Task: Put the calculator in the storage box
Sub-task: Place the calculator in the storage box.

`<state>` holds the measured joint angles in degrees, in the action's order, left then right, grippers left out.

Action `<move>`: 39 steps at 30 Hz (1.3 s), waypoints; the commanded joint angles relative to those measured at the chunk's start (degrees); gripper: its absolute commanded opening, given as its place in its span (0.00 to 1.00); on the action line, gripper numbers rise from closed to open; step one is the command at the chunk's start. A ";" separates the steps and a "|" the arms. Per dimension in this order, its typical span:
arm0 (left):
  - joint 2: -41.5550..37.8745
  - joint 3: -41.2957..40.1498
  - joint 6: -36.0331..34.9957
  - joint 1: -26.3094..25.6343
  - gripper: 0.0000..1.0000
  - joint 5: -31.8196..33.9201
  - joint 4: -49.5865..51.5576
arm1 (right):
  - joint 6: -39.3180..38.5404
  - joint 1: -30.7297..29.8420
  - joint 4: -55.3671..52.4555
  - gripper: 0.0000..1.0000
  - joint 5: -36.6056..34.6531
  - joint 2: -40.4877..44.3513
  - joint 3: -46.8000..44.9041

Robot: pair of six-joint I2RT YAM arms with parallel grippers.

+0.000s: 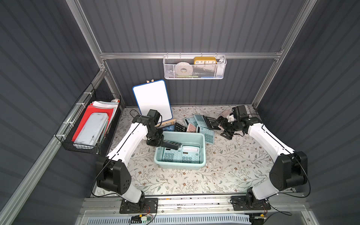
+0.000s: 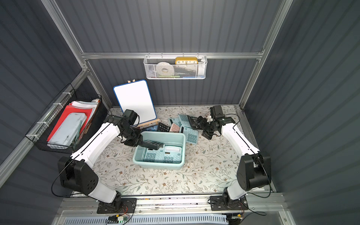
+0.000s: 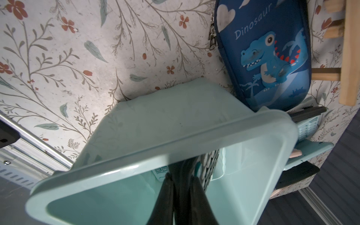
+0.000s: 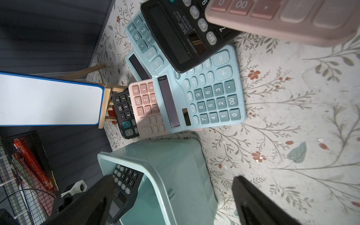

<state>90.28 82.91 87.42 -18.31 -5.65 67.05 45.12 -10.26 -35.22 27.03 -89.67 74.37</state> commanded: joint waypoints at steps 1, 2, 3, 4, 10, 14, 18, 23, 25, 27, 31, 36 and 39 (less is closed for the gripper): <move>0.46 0.00 3.73 -1.55 0.00 0.20 2.52 | -1.10 0.07 -1.03 0.99 1.43 -0.73 1.36; 0.59 0.13 4.85 -2.15 0.00 0.19 2.83 | -0.94 0.07 -0.89 0.99 1.66 -0.78 1.31; 0.76 0.27 5.62 -2.85 0.00 0.13 3.27 | -0.65 0.04 -0.92 0.99 1.84 -0.69 1.21; 0.80 0.25 7.87 -3.40 0.00 0.11 3.77 | -0.19 0.07 -0.63 0.99 1.92 -0.60 0.90; 0.18 0.25 11.18 -4.90 0.00 1.08 8.75 | 0.94 0.11 0.58 0.99 2.20 0.20 -0.47; -0.96 -0.14 11.85 -4.90 0.00 2.57 10.23 | 1.15 0.02 0.53 0.99 2.67 0.11 -1.24; -1.36 -1.35 11.73 -4.90 0.00 2.57 9.68 | 1.46 0.07 0.64 0.99 2.91 0.02 -1.64; 0.36 -1.19 12.15 -4.90 0.00 3.19 8.23 | 1.37 0.07 0.51 0.99 2.86 -0.13 -1.20; 0.98 -0.76 12.09 -4.90 0.00 3.62 7.99 | 1.39 0.06 0.52 0.99 2.98 -0.23 -1.14; 1.45 -0.35 11.99 -4.90 0.00 4.01 7.70 | 1.29 0.04 0.39 0.99 3.02 -0.24 -0.99; 2.07 -0.47 11.72 -4.90 0.00 5.10 7.49 | 0.78 0.07 -0.25 0.99 3.18 -0.20 -0.39; 2.52 -0.39 10.82 -4.90 0.00 5.65 4.68 | 0.48 0.06 -0.64 0.99 2.98 -0.07 -0.12; 2.60 -0.38 10.50 -4.90 0.00 5.48 3.63 | 0.58 0.06 -0.51 0.99 3.20 -0.20 0.04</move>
<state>92.38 82.02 98.45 -23.27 -0.80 72.14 46.15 -10.24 -34.81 29.61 -89.67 73.38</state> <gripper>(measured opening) 0.152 0.989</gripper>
